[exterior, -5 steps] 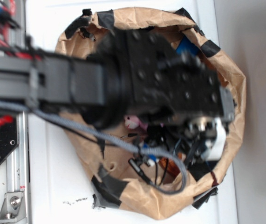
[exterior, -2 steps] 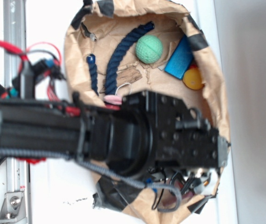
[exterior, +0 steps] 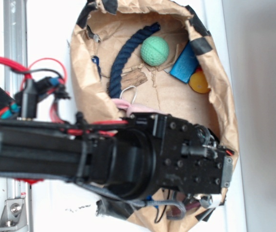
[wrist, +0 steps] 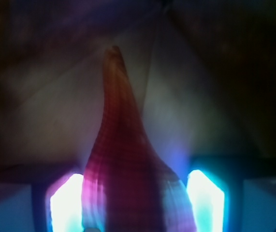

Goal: Grab the shell.

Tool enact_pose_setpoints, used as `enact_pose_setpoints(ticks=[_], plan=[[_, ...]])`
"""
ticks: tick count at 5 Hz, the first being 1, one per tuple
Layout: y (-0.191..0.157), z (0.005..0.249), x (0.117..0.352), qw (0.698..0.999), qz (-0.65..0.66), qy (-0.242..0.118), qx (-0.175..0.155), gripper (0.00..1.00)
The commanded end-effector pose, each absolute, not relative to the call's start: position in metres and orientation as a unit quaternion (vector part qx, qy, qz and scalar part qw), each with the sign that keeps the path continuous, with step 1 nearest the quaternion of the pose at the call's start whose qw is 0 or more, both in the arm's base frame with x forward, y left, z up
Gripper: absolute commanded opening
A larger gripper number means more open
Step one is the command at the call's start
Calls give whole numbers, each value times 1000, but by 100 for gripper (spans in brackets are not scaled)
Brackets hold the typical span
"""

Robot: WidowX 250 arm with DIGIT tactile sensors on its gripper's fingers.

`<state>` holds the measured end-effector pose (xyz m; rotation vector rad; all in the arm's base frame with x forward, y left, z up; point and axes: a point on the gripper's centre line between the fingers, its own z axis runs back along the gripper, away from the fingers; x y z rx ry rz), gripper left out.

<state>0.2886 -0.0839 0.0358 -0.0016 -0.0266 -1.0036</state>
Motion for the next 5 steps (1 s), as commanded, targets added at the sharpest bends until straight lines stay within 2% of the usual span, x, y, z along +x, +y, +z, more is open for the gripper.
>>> enact_pose_setpoints(ticks=[1, 2, 3, 5], plan=[[-15, 147, 278, 948, -291, -127, -10, 0], [12, 174, 268, 978, -167, -124, -21, 0], [16, 182, 258, 983, -114, -141, -33, 0], [13, 179, 267, 988, -84, -128, -23, 0]])
